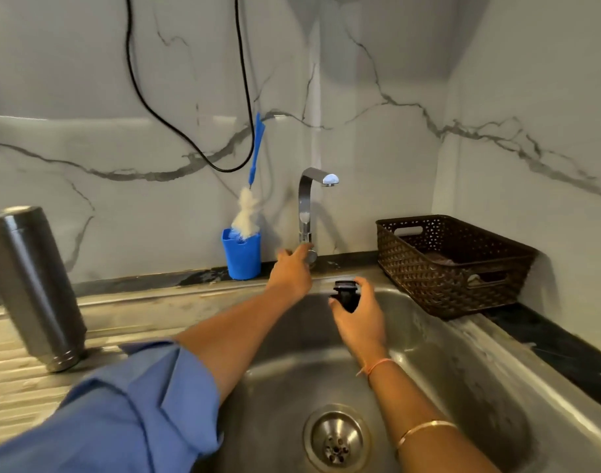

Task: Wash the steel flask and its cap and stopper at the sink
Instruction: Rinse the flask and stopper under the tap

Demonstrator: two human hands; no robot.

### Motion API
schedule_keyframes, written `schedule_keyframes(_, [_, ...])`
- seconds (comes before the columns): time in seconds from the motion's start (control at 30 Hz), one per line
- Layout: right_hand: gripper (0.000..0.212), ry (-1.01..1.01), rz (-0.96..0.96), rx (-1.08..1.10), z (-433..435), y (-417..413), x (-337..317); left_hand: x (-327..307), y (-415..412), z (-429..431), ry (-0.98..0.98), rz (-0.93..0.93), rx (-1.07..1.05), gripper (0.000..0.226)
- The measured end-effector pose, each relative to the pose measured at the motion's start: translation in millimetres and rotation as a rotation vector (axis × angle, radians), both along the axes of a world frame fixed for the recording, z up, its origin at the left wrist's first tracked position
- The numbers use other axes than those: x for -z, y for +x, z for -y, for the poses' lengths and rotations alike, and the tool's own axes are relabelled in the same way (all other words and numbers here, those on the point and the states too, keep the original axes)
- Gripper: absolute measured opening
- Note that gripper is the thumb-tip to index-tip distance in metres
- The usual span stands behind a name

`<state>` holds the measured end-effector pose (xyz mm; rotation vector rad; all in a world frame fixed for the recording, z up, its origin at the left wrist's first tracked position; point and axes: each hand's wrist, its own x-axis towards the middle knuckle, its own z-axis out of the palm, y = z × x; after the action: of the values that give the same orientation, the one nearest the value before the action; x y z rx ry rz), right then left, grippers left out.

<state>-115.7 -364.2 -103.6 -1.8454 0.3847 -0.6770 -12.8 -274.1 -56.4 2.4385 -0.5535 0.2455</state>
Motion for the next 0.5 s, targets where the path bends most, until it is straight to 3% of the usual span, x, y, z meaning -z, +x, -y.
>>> schedule_keyframes(0.13, [0.049,-0.008,0.008,-0.002,1.3,5.3,8.4,-9.1,37.1,24.8,0.011,-0.04,-0.002,0.065])
schedule_keyframes(0.37, [0.051,0.014,0.015,0.008,3.3,9.9,13.9,-14.8,59.8,40.4,-0.083,-0.095,-0.072,0.036])
schedule_keyframes(0.5, [0.05,0.024,0.018,0.002,4.2,9.8,14.8,-16.0,59.6,38.4,-0.109,-0.11,-0.117,0.038])
